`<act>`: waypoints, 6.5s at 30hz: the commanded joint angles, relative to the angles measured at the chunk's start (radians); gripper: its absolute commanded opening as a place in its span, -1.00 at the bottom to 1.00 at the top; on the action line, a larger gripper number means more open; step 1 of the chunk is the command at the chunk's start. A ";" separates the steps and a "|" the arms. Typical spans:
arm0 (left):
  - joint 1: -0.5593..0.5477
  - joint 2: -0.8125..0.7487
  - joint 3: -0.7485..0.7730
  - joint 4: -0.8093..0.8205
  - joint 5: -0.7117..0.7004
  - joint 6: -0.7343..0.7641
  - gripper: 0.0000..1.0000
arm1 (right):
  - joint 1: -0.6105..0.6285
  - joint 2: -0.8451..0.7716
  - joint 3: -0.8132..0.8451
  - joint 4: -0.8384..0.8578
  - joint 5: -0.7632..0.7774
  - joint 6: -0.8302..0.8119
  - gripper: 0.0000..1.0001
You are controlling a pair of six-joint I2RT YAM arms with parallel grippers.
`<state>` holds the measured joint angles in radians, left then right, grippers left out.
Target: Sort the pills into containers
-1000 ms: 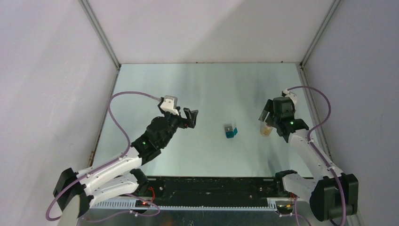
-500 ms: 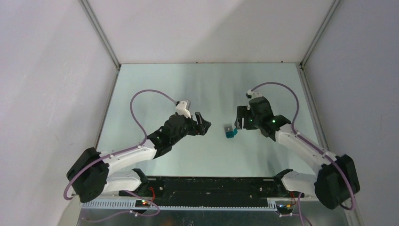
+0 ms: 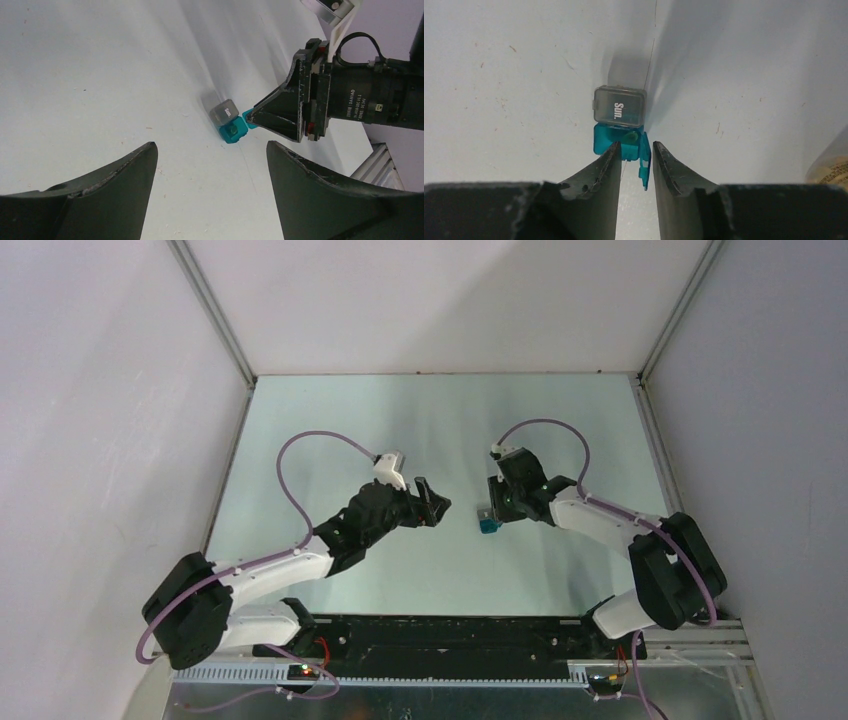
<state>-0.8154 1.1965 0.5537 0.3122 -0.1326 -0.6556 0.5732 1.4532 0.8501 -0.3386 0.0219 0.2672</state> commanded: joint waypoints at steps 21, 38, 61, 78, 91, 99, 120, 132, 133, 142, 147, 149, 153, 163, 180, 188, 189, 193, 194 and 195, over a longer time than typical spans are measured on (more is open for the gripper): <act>0.026 -0.031 0.041 -0.025 -0.030 0.020 0.73 | 0.034 0.030 0.076 -0.063 -0.026 -0.061 -0.67; 0.038 -0.035 -0.040 0.011 0.028 -0.058 0.70 | 0.182 0.057 0.074 0.062 -0.118 -0.151 -0.65; -0.011 0.176 -0.172 0.337 0.125 -0.359 0.28 | 0.067 -0.105 0.121 -0.107 -0.176 0.010 0.25; -0.114 0.284 -0.094 0.212 -0.062 -0.510 -0.05 | -0.015 -0.140 0.048 -0.090 -0.196 0.055 0.16; -0.118 0.325 -0.076 0.169 -0.102 -0.591 -0.06 | -0.013 -0.141 0.043 -0.095 -0.184 0.052 0.13; -0.117 0.357 -0.055 0.181 -0.088 -0.605 -0.06 | -0.008 -0.122 0.043 -0.101 -0.166 0.058 0.05; -0.119 0.434 0.048 0.036 -0.059 -0.625 -0.22 | 0.025 -0.018 0.042 -0.091 -0.147 0.051 -0.06; -0.122 0.461 0.080 -0.049 -0.070 -0.637 -0.29 | 0.070 0.020 0.043 -0.089 -0.278 -0.007 -0.05; -0.122 0.461 0.080 -0.049 -0.071 -0.637 -0.29 | 0.076 0.027 0.043 -0.090 -0.281 -0.010 -0.05; -0.123 0.451 0.071 -0.020 -0.051 -0.639 -0.31 | 0.101 0.086 0.043 -0.070 -0.269 -0.001 0.02; -0.123 0.441 0.068 -0.003 -0.039 -0.642 -0.33 | 0.102 0.122 0.043 -0.067 -0.243 -0.005 0.02; -0.123 0.438 0.066 0.000 -0.039 -0.641 -0.34 | 0.103 0.137 0.043 -0.064 -0.233 -0.006 0.01; -0.123 0.432 0.062 0.007 -0.042 -0.637 -0.36 | 0.103 0.159 0.041 -0.053 -0.215 0.000 0.00; -0.123 0.430 0.050 0.019 -0.040 -0.633 -0.40 | 0.094 0.147 0.022 0.002 -0.171 0.060 0.00; -0.124 0.456 0.062 0.004 -0.043 -0.628 -0.43 | -0.022 0.125 -0.094 0.214 -0.399 0.156 0.03; -0.124 0.444 0.084 -0.026 -0.052 -0.602 -0.24 | -0.057 0.133 -0.120 0.283 -0.463 0.173 0.14; -0.124 0.442 0.089 -0.029 -0.057 -0.599 -0.22 | -0.063 0.131 -0.120 0.286 -0.466 0.173 0.16; -0.125 0.449 0.109 -0.051 -0.060 -0.586 -0.19 | -0.079 0.130 -0.120 0.293 -0.482 0.171 0.16; -0.123 0.452 0.115 -0.054 -0.061 -0.585 -0.20 | -0.081 0.136 -0.120 0.292 -0.489 0.166 0.16; -0.123 0.456 0.117 -0.056 -0.061 -0.585 -0.20 | -0.082 0.139 -0.120 0.289 -0.493 0.162 0.14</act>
<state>-0.9333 1.6440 0.6342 0.2993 -0.1768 -1.2728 0.5037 1.5818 0.7349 -0.0780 -0.4480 0.4374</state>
